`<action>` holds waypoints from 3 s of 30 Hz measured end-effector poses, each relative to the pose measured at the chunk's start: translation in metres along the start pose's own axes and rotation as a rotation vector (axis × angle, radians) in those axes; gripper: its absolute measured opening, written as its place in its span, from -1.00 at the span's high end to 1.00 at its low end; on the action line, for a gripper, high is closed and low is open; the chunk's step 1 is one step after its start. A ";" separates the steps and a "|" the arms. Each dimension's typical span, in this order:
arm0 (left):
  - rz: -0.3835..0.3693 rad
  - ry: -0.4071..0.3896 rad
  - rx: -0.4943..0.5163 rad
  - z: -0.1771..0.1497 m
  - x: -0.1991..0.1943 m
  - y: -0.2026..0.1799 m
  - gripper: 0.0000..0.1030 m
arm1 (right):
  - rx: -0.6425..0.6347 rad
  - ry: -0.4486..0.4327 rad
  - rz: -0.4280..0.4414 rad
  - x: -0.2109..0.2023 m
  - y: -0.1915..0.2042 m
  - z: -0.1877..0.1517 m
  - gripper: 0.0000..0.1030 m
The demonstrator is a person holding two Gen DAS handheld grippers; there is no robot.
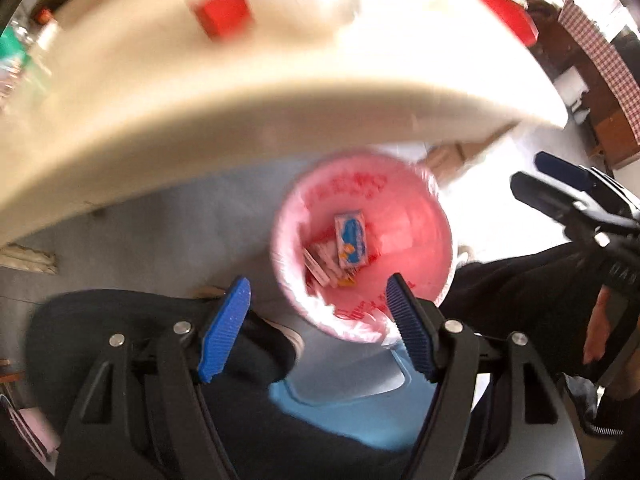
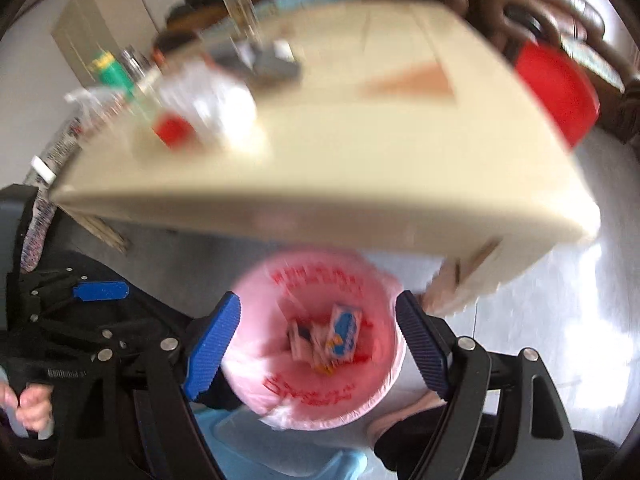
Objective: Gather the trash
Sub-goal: 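Move both open tools back over the table toward the remaining items, then grasp the red block with the left tool while the right tool grasps the black box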
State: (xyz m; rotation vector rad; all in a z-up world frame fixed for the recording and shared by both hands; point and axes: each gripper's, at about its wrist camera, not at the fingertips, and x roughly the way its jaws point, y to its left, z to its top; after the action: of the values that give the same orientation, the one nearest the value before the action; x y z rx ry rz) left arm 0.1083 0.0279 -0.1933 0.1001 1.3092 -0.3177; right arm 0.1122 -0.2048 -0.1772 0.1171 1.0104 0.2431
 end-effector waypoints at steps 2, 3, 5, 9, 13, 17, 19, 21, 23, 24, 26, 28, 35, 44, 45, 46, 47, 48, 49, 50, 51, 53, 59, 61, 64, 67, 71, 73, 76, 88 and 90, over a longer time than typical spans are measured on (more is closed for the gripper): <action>0.018 -0.046 0.003 0.009 -0.034 0.014 -0.35 | -0.018 -0.049 0.020 -0.025 0.005 0.015 -0.62; 0.036 -0.081 0.004 0.016 -0.053 0.021 -0.35 | -0.036 -0.088 0.025 -0.042 0.009 0.027 -0.64; 0.076 -0.149 0.009 0.029 -0.089 0.031 -0.35 | -0.071 -0.146 0.017 -0.065 0.015 0.046 -0.65; 0.117 -0.231 0.045 0.055 -0.150 0.048 -0.41 | -0.146 -0.231 0.028 -0.104 0.029 0.089 -0.65; 0.096 -0.251 0.115 0.076 -0.183 0.053 -0.57 | -0.243 -0.286 0.078 -0.136 0.041 0.124 -0.71; 0.104 -0.247 0.218 0.086 -0.196 0.058 -0.57 | -0.320 -0.315 0.111 -0.153 0.049 0.148 -0.72; 0.102 -0.225 0.265 0.086 -0.191 0.055 -0.57 | -0.338 -0.311 0.105 -0.151 0.049 0.159 -0.72; 0.105 -0.194 0.293 0.087 -0.178 0.055 -0.57 | -0.351 -0.298 0.094 -0.144 0.046 0.165 -0.72; 0.096 -0.172 0.323 0.088 -0.164 0.055 -0.57 | -0.379 -0.273 0.087 -0.130 0.045 0.169 -0.72; 0.089 -0.166 0.341 0.089 -0.158 0.055 -0.57 | -0.413 -0.253 0.075 -0.120 0.046 0.170 -0.72; 0.083 -0.150 0.381 0.090 -0.142 0.052 -0.57 | -0.464 -0.226 0.051 -0.103 0.047 0.168 -0.72; 0.078 -0.130 0.408 0.094 -0.125 0.049 -0.57 | -0.501 -0.192 0.042 -0.085 0.046 0.164 -0.72; 0.039 -0.068 0.493 0.112 -0.071 0.036 -0.57 | -0.606 -0.093 0.047 -0.032 0.043 0.158 -0.72; -0.008 0.018 0.509 0.132 -0.031 0.032 -0.57 | -0.612 -0.051 0.087 0.002 0.030 0.169 -0.72; -0.012 0.025 0.511 0.134 -0.029 0.031 -0.57 | -0.613 -0.047 0.091 0.006 0.029 0.171 -0.72; -0.016 0.030 0.511 0.135 -0.027 0.031 -0.57 | -0.617 -0.047 0.091 0.010 0.028 0.172 -0.72; -0.019 0.035 0.512 0.136 -0.024 0.031 -0.57 | -0.624 -0.042 0.094 0.014 0.028 0.172 -0.72; -0.022 0.038 0.512 0.137 -0.022 0.030 -0.57 | -0.630 -0.040 0.095 0.018 0.028 0.172 -0.72; -0.027 0.043 0.510 0.138 -0.019 0.030 -0.57 | -0.634 -0.036 0.097 0.022 0.028 0.173 -0.72; -0.030 0.048 0.509 0.140 -0.018 0.031 -0.57 | -0.638 -0.028 0.100 0.026 0.027 0.172 -0.72; -0.033 0.051 0.510 0.141 -0.015 0.031 -0.57 | -0.641 -0.023 0.102 0.029 0.027 0.172 -0.72; -0.038 0.061 0.508 0.144 -0.009 0.031 -0.57 | -0.650 -0.017 0.102 0.035 0.027 0.171 -0.72; -0.066 0.079 0.497 0.147 0.001 0.035 -0.57 | -0.681 -0.017 0.117 0.052 0.026 0.170 -0.72; -0.077 0.078 0.500 0.148 0.002 0.036 -0.57 | -0.715 -0.035 0.114 0.057 0.028 0.169 -0.72; -0.095 0.076 0.510 0.146 0.003 0.036 -0.57 | -0.787 -0.060 0.095 0.066 0.034 0.166 -0.72; -0.122 0.071 0.521 0.146 0.003 0.036 -0.57 | -0.840 -0.074 0.090 0.075 0.040 0.164 -0.70; -0.153 0.076 0.518 0.151 0.006 0.038 -0.57 | -0.907 -0.091 0.075 0.083 0.047 0.160 -0.52; -0.148 0.079 0.517 0.152 0.009 0.039 -0.57 | -0.942 -0.105 0.071 0.087 0.050 0.158 -0.49; -0.160 0.088 0.508 0.154 0.014 0.045 -0.57 | -0.980 -0.118 0.058 0.092 0.052 0.156 -0.37; -0.195 0.083 0.492 0.171 0.017 0.058 -0.15 | -1.073 -0.212 0.015 0.095 0.060 0.153 0.39; -0.192 0.082 0.488 0.174 0.014 0.059 -0.01 | -1.067 -0.213 0.019 0.095 0.060 0.153 0.42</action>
State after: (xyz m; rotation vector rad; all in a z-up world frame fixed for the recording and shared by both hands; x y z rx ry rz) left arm 0.2906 0.0380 -0.1674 0.4037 1.3024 -0.8011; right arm 0.2815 -0.1202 -0.1615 -0.8011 0.5659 0.7381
